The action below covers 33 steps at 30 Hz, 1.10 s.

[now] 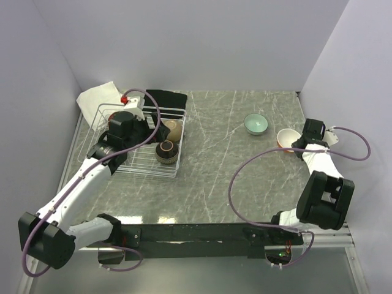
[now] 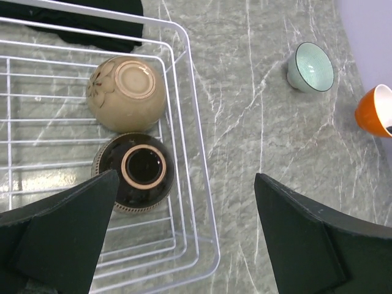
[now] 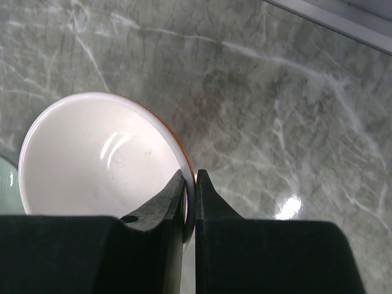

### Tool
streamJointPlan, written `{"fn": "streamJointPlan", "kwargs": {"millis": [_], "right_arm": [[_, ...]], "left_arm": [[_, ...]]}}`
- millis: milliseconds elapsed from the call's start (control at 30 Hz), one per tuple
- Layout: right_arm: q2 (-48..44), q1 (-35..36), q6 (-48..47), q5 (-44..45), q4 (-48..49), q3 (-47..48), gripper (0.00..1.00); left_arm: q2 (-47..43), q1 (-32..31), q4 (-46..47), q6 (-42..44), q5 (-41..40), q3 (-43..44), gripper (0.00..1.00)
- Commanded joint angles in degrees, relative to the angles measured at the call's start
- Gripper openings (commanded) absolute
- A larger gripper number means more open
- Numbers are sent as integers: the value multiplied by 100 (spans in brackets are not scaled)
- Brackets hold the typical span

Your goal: Unload the bowls from the dish rack

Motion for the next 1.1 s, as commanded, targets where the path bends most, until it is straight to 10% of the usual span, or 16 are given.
{"fn": "streamJointPlan", "kwargs": {"millis": [0,400,1067], "right_arm": [[387,-121,-57,145,671,221,0],[1091,-121,-294,66,627,230,6],[-516,476,242,689,-630,309,94]], "left_arm": [[-275,112,-261,-117,-54,-120,99],[-433,147,-621,208,-827,-200,99],[-372,147,-1166,1324,-1768,169,99]]}}
